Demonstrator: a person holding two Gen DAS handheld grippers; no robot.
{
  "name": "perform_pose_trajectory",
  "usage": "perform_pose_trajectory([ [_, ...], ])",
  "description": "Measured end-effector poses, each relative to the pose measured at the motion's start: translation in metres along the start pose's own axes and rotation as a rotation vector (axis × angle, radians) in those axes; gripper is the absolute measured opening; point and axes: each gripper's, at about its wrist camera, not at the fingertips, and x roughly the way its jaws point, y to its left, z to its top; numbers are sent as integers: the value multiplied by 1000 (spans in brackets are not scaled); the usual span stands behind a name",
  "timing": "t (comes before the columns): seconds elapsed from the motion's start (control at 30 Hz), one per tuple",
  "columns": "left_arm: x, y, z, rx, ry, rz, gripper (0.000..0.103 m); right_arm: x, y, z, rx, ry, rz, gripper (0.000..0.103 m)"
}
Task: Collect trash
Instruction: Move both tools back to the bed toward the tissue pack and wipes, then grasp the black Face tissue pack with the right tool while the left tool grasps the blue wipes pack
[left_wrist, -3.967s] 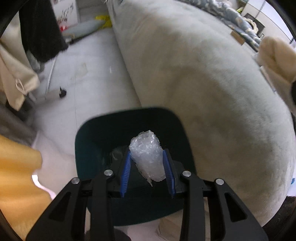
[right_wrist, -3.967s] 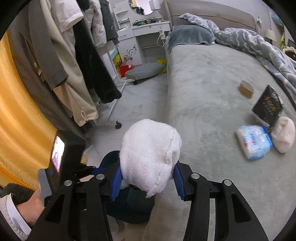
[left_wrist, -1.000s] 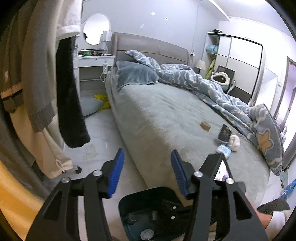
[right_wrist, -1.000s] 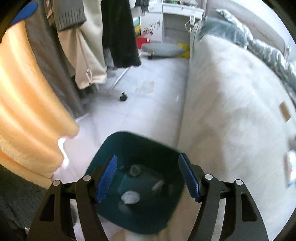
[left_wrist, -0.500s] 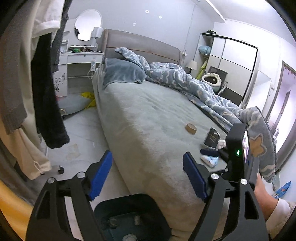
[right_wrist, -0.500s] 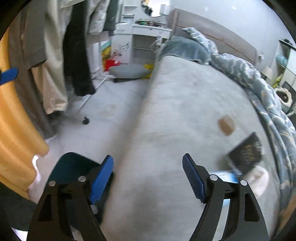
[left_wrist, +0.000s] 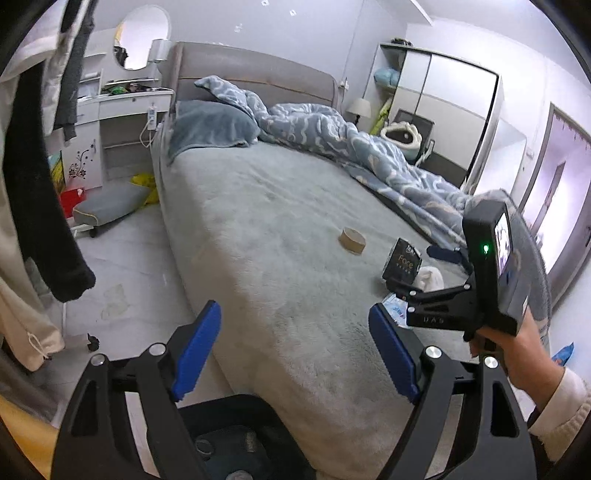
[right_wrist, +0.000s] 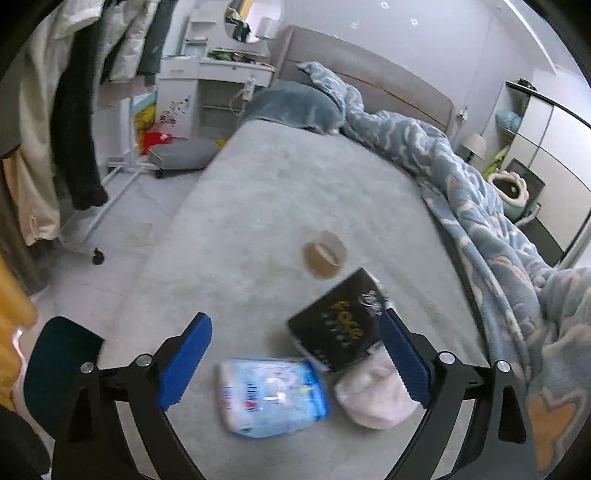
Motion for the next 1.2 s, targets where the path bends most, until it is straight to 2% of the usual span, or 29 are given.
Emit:
perform_pose_trajectory([
  [0.23, 30, -10, 0, 14, 61, -19, 84, 19, -18, 1, 55, 33, -40, 94],
  [0.33, 43, -11, -1, 10, 84, -29, 84, 27, -26, 3, 90, 53, -26, 94],
  [0.67, 75, -21, 1, -2, 145, -44, 84, 43, -20, 2, 51, 108, -44, 94],
  [0.77, 79, -24, 3, -22, 149, -53, 85, 47, -22, 1, 42, 117, -50, 83],
  [0.9, 84, -34, 5, -15, 138, -54, 86, 44, -32, -2, 79, 102, -7, 74],
  [1.2, 103, -67, 2, 21, 156, -74, 87, 20, -64, -1, 215, 37, 124, 72],
])
